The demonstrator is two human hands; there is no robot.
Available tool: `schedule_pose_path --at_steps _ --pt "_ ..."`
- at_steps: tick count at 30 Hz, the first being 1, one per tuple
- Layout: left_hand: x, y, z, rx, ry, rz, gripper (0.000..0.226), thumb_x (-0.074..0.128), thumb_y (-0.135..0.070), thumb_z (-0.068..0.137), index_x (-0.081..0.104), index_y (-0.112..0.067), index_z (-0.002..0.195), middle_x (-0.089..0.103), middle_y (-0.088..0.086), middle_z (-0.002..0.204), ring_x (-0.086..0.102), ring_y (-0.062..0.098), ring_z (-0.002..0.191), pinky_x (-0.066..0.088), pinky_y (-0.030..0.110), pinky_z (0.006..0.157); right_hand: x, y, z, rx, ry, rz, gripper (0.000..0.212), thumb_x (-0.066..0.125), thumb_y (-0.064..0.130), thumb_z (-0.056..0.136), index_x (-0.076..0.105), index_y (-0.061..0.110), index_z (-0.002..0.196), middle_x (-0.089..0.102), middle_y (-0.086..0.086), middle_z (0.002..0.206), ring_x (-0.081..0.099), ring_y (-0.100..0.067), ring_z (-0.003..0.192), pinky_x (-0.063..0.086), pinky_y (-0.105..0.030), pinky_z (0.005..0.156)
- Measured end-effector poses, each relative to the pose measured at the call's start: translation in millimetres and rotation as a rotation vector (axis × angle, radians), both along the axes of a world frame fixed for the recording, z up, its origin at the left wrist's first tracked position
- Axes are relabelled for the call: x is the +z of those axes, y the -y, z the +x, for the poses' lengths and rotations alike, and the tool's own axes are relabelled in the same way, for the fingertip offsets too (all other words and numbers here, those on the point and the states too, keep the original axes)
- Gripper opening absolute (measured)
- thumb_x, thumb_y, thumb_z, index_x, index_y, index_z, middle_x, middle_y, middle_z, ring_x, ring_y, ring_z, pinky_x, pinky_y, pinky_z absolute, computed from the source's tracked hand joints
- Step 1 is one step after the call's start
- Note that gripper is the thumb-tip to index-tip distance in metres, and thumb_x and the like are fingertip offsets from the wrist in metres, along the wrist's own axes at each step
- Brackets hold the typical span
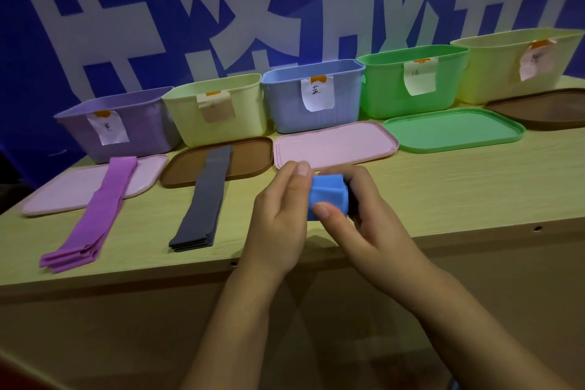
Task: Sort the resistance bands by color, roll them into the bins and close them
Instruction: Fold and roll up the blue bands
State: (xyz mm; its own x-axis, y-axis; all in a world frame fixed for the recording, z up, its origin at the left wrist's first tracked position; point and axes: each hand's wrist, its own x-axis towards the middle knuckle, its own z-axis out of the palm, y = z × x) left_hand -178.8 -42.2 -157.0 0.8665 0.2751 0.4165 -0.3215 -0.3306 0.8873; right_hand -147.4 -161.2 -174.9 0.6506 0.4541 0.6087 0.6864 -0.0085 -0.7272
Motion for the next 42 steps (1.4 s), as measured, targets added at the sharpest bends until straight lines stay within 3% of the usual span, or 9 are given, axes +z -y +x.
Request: schedule_pose_path --at_steps 5,10,14,22,26,29,32,36,42 --pt "7 2 -6 -0.028 -0.08 -0.128 0.041 0.044 -0.058 0.09 0.062 -0.025 0.074 0.056 -0.008 0.065 0.056 0.012 0.069 0.046 0.033 0.065 2 4 -1 -0.042 0.148 -0.031 0.024 0.048 0.048 0.086 0.037 0.045 0.106 0.051 0.018 0.102 0.054 -0.003 0.087 0.044 -0.01 0.072" --pt "-14 9 3 0.261 0.3 0.317 0.029 0.034 -0.043 0.092 0.045 -0.025 0.072 0.045 -0.011 0.057 0.046 0.01 0.053 0.038 0.027 0.047 3 -6 -2 -0.189 -0.002 0.035 0.033 0.032 0.065 0.08 0.041 0.036 0.094 0.057 0.011 0.077 0.056 -0.004 0.069 0.04 -0.011 0.055" --pt "-20 10 6 0.369 0.483 0.425 0.034 0.035 -0.028 0.094 0.051 -0.008 0.071 0.048 0.002 0.056 0.043 0.016 0.049 0.034 0.033 0.044 6 -12 1 -0.239 -0.135 0.074 0.043 0.033 0.064 0.082 0.044 0.023 0.074 0.054 0.005 0.062 0.053 -0.008 0.059 0.044 -0.028 0.056" --pt "-14 21 8 0.141 0.288 0.174 0.027 0.032 -0.051 0.087 0.045 -0.028 0.084 0.053 -0.012 0.067 0.051 0.004 0.06 0.039 0.015 0.053 10 -13 3 -0.3 -0.133 0.291 0.024 0.045 0.034 0.086 0.036 0.024 0.067 0.045 0.014 0.058 0.039 -0.002 0.052 0.032 -0.015 0.048" --pt "0 21 6 0.05 0.097 -0.07 0.045 0.038 -0.064 0.084 0.051 -0.021 0.08 0.053 -0.002 0.073 0.054 0.016 0.068 0.047 0.035 0.062 11 -15 2 -0.268 0.004 0.298 0.015 0.047 0.043 0.084 0.043 0.029 0.081 0.054 0.021 0.072 0.05 -0.001 0.058 0.038 -0.012 0.05" --pt "5 26 6 0.17 0.212 0.053 0.054 0.039 -0.067 0.084 0.049 -0.014 0.076 0.051 -0.001 0.069 0.049 0.006 0.059 0.041 0.023 0.054 12 -17 1 -0.234 -0.005 0.359 0.015 0.042 0.045 0.085 0.043 0.03 0.082 0.054 0.018 0.073 0.051 -0.005 0.06 0.045 -0.025 0.051" --pt "2 30 7 0.26 0.355 0.131 0.035 0.033 -0.051 0.088 0.043 -0.022 0.071 0.05 -0.011 0.067 0.048 0.004 0.056 0.035 0.014 0.05 16 -17 1 -0.216 -0.059 0.38 0.029 0.036 0.055 0.083 0.042 0.027 0.079 0.054 0.019 0.071 0.051 -0.002 0.059 0.044 -0.021 0.051" --pt "1 22 14 0.295 0.443 0.162 0.025 0.032 -0.043 0.09 0.043 -0.027 0.075 0.052 -0.017 0.07 0.051 0.004 0.06 0.038 0.014 0.053 20 -19 4 -0.196 -0.123 0.287 0.043 0.032 0.068 0.079 0.042 0.027 0.069 0.049 0.014 0.059 0.044 -0.004 0.053 0.041 -0.025 0.051" --pt "22 13 31 0.251 0.471 0.145 0.03 0.032 -0.047 0.09 0.045 -0.024 0.077 0.051 -0.012 0.068 0.05 0.009 0.059 0.042 0.027 0.052 38 -27 25 -0.178 -0.011 0.328 0.032 0.037 0.053 0.086 0.037 0.028 0.066 0.044 0.014 0.057 0.039 -0.003 0.053 0.034 -0.018 0.049"
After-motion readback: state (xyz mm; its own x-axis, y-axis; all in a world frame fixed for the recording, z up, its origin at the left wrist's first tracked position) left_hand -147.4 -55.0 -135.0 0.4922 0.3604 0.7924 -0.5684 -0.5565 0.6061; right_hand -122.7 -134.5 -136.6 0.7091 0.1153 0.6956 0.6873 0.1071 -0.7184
